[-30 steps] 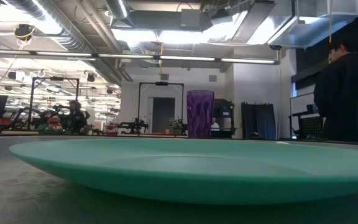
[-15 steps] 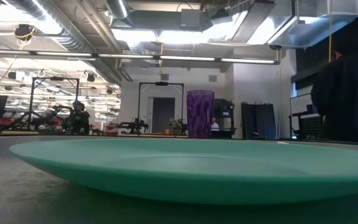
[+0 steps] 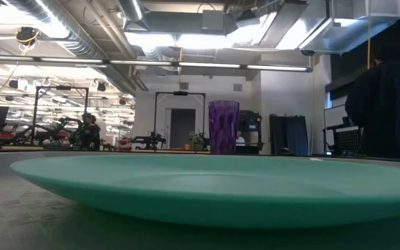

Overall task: Pick and place plate/cup/fork/spoon on tray
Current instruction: Put the light orange fork on the gray tray to the right of the orange spoon

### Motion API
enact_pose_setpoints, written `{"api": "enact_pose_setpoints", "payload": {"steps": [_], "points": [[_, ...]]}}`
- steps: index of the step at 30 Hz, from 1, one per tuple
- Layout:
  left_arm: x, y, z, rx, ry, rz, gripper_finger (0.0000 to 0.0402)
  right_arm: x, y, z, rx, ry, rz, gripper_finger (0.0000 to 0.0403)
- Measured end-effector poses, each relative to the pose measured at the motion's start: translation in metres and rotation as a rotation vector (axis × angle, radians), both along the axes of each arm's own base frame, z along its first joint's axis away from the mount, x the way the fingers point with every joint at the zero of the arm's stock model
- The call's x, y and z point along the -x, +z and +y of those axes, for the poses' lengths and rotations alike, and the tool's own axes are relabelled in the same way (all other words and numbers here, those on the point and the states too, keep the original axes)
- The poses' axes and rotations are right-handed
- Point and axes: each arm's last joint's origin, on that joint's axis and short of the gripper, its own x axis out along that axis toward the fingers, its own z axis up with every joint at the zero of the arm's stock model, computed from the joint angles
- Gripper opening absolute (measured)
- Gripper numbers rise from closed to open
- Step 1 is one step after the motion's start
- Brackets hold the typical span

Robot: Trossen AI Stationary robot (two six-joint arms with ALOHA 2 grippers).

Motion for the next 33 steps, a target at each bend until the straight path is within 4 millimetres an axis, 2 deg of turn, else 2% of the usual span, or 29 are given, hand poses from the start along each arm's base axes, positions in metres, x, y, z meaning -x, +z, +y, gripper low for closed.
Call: {"api": "enact_pose_setpoints", "payload": {"steps": [9, 24, 33], "points": [[0.000, 0.000, 0.000, -0.016, -0.013, -0.001, 0.0053, -0.012, -0.001, -0.004, -0.039, -0.033, -0.017, 0.0014], [0.000, 0.000, 0.000, -0.016, -0.013, -0.002, 0.0053, -0.011, -0.001, -0.003, -0.043, -0.040, -0.010, 0.0003], [0.000, 0.000, 0.000, -0.016, -0.013, -0.002, 0.0053, -0.010, -0.005, 0.022, -0.248, -0.118, -0.047, 0.0002]]}}
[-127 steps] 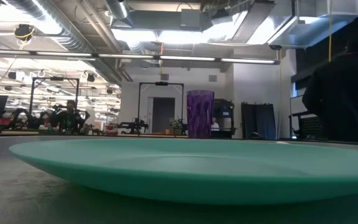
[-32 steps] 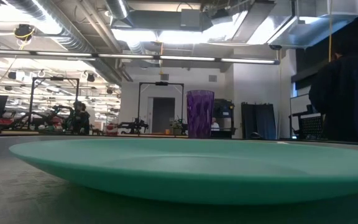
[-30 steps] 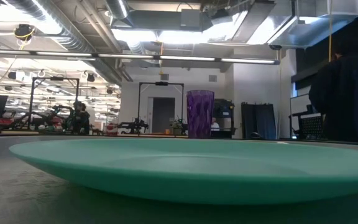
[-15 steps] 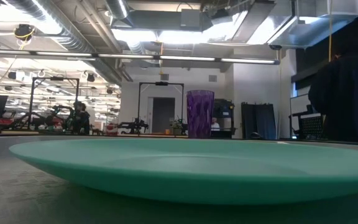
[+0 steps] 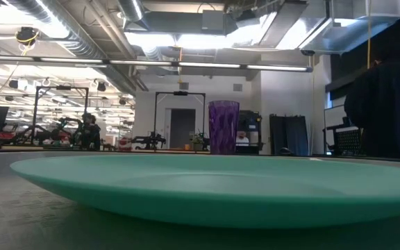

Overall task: Pick and place plate/cup/fork/spoon on tray
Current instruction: Put the light orange fork on the gray tray to the right of the orange spoon

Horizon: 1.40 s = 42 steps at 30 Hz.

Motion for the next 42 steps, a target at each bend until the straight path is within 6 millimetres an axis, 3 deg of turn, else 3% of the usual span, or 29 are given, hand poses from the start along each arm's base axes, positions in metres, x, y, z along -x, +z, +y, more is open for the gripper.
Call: {"api": "enact_pose_setpoints", "payload": {"steps": [7, 14, 23, 42], "points": [[0.000, 0.000, 0.000, -0.001, 0.001, -0.001, 0.0053, 0.012, 0.001, 0.003, 0.061, -0.087, 0.063, 0.0001], [-0.003, 0.004, 0.000, -0.008, 0.001, -0.051, 0.0053, 0.019, 0.000, 0.006, 0.065, 0.029, 0.029, 0.0001], [-0.005, 0.007, 0.001, -0.012, 0.004, -0.094, 0.0053, 0.034, -0.022, -0.005, 0.037, 0.089, 0.109, 0.0000], [-0.005, 0.008, 0.001, -0.008, 0.006, -0.096, 0.0053, 0.021, -0.026, -0.015, 0.021, 0.124, 0.092, 0.0000]]}}
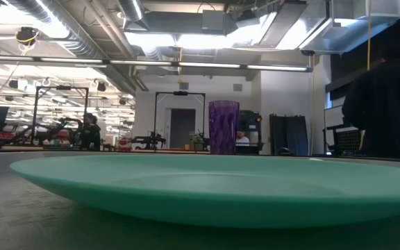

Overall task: Pick and place plate/cup/fork/spoon on tray
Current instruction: Put the light orange fork on the gray tray to the right of the orange spoon

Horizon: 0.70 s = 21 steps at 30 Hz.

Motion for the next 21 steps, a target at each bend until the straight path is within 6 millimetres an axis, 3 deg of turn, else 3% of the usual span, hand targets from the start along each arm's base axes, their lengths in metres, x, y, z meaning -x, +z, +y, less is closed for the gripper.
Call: {"api": "enact_pose_setpoints", "payload": {"steps": [21], "points": [[0.000, 0.000, 0.000, -0.047, -0.030, -0.001, 0.0053, -0.043, 0.000, -0.035, 0.028, -0.072, -0.072, 0.0000]]}}
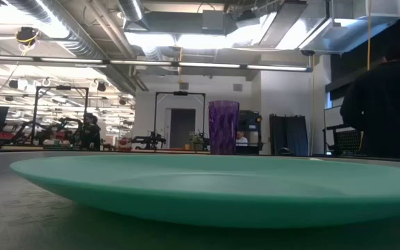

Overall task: Pick and place plate/cup/fork/spoon on tray
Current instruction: Put the light orange fork on the gray tray to the right of the orange spoon

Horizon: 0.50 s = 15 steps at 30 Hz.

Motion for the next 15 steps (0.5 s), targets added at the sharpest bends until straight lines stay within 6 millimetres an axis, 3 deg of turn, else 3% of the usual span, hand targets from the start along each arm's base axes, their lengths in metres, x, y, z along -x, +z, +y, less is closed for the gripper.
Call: {"api": "enact_pose_setpoints", "payload": {"steps": [15], "points": [[0.000, -0.001, 0.000, -0.070, -0.046, 0.006, 0.0053, -0.030, 0.001, -0.046, 0.093, -0.069, -0.029, 0.0000]]}}
